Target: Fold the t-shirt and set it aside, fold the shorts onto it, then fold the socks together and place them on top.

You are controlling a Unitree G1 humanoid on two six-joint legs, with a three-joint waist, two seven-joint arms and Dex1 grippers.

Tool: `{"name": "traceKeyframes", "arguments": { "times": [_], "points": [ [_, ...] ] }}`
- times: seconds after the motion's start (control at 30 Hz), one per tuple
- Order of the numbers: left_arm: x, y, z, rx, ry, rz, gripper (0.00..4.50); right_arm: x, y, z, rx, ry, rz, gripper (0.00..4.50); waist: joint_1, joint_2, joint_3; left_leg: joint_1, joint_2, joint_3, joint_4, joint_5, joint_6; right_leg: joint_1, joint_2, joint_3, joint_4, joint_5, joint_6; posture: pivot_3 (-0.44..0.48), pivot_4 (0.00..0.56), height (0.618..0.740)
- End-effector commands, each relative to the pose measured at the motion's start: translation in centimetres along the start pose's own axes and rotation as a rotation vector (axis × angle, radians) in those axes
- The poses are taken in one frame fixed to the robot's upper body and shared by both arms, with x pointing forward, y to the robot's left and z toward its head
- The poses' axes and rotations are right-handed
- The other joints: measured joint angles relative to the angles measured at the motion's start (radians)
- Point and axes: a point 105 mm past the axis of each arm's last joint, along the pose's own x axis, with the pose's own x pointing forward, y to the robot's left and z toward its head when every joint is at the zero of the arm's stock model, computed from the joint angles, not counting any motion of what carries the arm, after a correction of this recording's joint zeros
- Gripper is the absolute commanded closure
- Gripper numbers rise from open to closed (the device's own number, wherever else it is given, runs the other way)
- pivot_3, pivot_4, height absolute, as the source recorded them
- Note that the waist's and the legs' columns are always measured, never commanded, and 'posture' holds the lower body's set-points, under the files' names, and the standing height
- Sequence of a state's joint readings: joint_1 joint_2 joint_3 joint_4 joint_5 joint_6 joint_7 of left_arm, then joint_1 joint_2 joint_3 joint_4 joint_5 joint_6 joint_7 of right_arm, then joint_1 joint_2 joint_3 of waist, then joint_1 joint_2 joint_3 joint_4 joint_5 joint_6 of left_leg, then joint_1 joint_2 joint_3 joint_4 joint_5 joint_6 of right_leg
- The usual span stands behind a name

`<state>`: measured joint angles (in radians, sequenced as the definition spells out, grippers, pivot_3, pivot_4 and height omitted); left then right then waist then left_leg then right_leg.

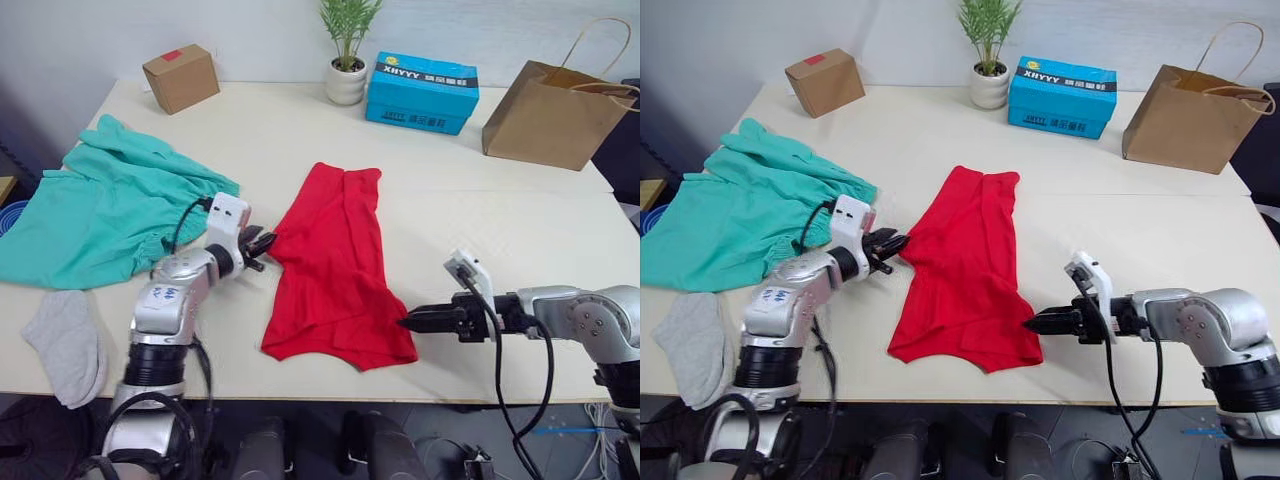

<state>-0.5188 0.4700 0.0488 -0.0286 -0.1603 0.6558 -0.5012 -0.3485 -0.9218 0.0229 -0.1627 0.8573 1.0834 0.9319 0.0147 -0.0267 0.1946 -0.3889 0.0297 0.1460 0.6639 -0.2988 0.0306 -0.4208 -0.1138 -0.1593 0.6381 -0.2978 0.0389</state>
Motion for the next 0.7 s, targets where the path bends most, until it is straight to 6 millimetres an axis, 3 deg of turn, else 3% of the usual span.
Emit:
{"name": "traceKeyframes", "arguments": {
  "times": [0.03, 0.1, 0.2, 0.4, 0.53, 0.7],
  "points": [
    [-1.4, -1.0, 0.6, 0.193, -0.022, -0.156, 1.4, -1.8, 0.5, 1.6, -0.355, -0.06, -0.017, 0.82, 0.002, 0.0, 0.0, 0.0, 0.0, 0.0, 0.0, 0.0, 0.0, 0.0, 0.0, 0.0, 0.0, 0.0, 0.0, 0.0, 0.15, 0.74],
    [-2.8, -1.3, 0.7, 0.297, -0.021, -0.238, 0.8, -2.7, 0.2, 1.2, -0.594, -0.043, -0.032, 0.14, 0.005, 0.0, 0.0, 0.0, 0.0, 0.001, 0.0, 0.0, 0.0, 0.0, 0.0, 0.0, -0.001, 0.0, 0.0, 0.0, 0.15, 0.74],
    [-4.3, -1.6, 0.0, 0.569, -0.008, -0.333, 0.03, -3.4, -1.4, 0.3, -0.848, -0.002, -0.095, 0.0, 0.006, 0.0, 0.0, 0.0, 0.0, 0.001, 0.0, -0.001, -0.001, 0.0, 0.0, 0.0, -0.001, 0.0, 0.0, 0.0, 0.15, 0.74],
    [-4.3, -2.7, -2.0, 0.914, -0.065, -0.526, 0.03, -2.7, -3.0, -1.5, -1.196, 0.066, -0.106, 0.0, 0.009, 0.001, 0.001, 0.003, 0.0, 0.001, 0.0, -0.001, -0.001, 0.002, 0.0, 0.0, -0.001, 0.0, 0.0, 0.0, 0.15, 0.74],
    [-3.5, -3.6, -2.8, 1.038, -0.093, -0.633, 0.03, -1.4, -2.7, -1.8, -1.341, 0.044, -0.066, 0.0, 0.007, 0.002, 0.001, 0.003, 0.0, 0.001, 0.001, 0.0, 0.0, 0.002, 0.0, 0.0, 0.0, 0.0, 0.0, 0.0, 0.15, 0.74],
    [-1.9, -5.5, -3.0, 1.13, -0.156, -0.755, 0.03, 1.1, -1.5, -0.6, -1.492, -0.057, -0.03, 0.0, 0.0, 0.002, 0.001, 0.01, 0.001, 0.001, 0.001, 0.0, 0.0, 0.009, 0.001, 0.0, 0.0, 0.0, 0.0, 0.0, 0.15, 0.74]
  ]
}}
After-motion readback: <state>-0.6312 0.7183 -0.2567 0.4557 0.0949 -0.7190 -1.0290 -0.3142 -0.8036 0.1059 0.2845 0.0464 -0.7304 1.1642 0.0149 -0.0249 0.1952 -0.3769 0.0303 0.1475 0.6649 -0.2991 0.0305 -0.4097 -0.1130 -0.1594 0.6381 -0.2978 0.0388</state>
